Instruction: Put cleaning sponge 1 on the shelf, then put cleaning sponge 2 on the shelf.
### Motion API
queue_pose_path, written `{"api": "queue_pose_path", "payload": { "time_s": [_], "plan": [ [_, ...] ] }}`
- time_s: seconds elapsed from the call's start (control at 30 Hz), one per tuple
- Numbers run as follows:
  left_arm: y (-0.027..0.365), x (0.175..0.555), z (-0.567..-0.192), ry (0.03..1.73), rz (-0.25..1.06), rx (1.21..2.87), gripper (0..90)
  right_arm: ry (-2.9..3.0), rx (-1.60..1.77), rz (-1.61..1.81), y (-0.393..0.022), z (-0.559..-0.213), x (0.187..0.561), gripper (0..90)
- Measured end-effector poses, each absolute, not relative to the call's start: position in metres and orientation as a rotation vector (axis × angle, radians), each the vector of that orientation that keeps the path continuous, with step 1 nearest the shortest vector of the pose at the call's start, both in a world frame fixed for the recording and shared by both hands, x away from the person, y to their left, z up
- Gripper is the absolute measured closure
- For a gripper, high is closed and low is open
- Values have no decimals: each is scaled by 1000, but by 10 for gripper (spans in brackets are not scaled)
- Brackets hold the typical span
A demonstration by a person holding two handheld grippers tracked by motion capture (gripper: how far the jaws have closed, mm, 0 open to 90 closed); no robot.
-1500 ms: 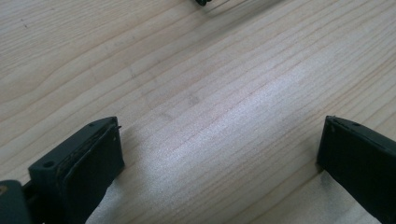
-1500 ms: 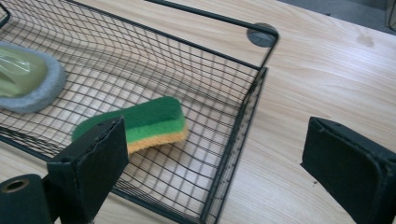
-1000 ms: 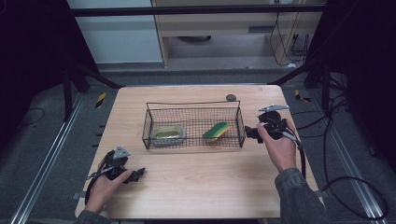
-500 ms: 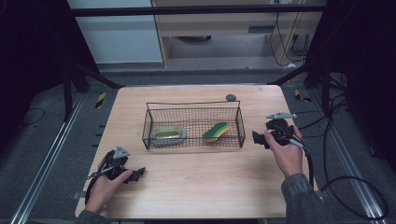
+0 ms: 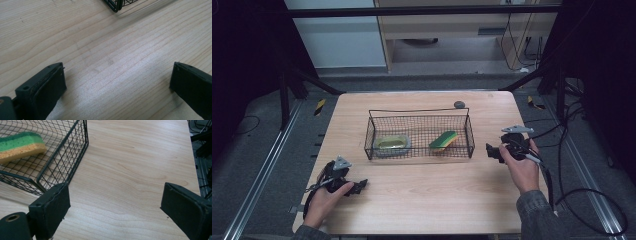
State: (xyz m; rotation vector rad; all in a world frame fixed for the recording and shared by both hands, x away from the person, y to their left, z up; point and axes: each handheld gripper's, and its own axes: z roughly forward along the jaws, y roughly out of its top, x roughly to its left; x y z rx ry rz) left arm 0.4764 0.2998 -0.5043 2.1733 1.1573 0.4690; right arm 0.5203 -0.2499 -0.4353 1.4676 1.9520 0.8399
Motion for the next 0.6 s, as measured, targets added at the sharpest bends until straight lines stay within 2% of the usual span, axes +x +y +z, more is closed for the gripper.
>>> {"api": "queue_pose_path", "payload": {
  "time_s": [0.6],
  "plan": [
    [300,477,-504,1156,472,2171,0,1929,1535,859,-262,-453,518,77]
  ]
}}
